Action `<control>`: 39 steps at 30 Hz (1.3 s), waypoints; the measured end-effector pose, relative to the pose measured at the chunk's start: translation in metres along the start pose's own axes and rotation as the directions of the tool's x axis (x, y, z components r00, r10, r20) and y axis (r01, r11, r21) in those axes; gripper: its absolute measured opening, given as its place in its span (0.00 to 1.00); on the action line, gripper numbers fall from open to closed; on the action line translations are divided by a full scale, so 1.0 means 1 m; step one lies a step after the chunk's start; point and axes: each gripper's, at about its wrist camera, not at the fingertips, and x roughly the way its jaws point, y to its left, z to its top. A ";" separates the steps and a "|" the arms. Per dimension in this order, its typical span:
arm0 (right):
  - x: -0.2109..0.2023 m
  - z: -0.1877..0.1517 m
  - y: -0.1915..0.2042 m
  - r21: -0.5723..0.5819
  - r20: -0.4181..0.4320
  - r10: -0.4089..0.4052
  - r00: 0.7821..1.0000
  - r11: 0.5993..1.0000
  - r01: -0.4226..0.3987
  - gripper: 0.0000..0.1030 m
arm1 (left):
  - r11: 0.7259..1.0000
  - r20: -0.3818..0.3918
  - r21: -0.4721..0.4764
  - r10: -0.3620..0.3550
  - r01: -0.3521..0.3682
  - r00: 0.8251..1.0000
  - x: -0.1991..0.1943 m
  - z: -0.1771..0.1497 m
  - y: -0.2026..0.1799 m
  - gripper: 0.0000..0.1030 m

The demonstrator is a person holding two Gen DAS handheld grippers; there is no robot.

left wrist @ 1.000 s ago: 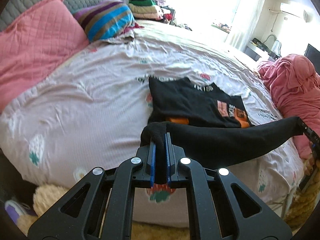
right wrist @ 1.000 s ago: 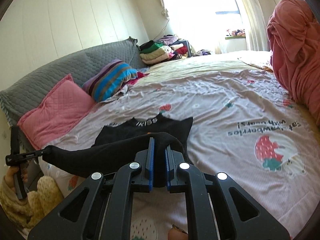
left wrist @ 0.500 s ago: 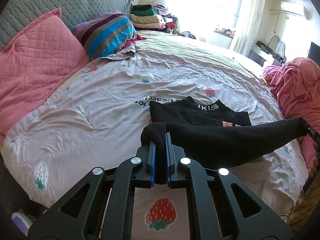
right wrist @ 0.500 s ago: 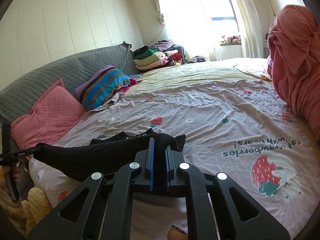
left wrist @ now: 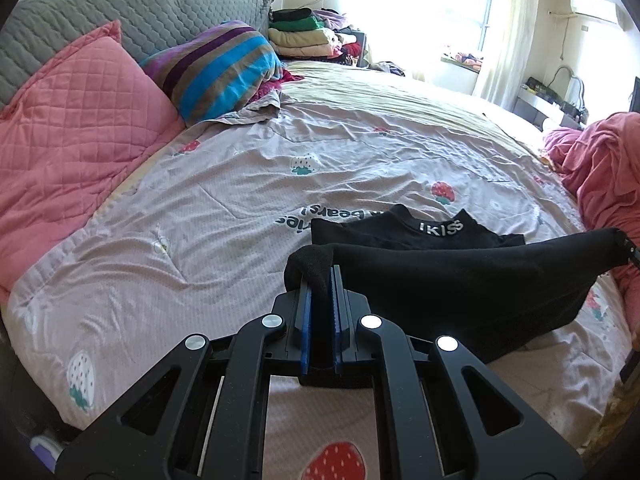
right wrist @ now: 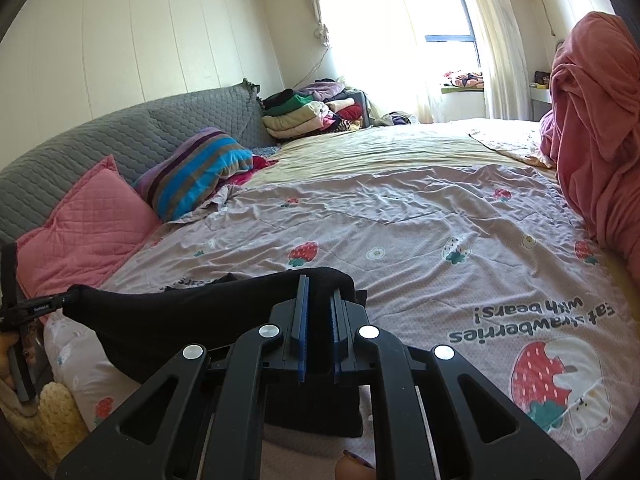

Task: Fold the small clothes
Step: 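Lift the hem with both tools and fold it over toward the collar, then lay the hem on the shirt and open both tools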

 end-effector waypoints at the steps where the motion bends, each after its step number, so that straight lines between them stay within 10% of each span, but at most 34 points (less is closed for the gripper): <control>1: 0.004 0.000 0.000 -0.006 -0.004 -0.006 1.000 1.000 0.006 0.08 | 1.000 -0.002 -0.001 0.001 -0.001 1.000 0.003 0.001 0.000 0.02; 39: 0.125 -0.029 -0.018 -0.039 -0.215 -0.142 0.966 0.990 0.137 0.09 | 0.998 -0.105 -0.009 0.066 -0.067 0.992 0.104 -0.004 0.013 0.16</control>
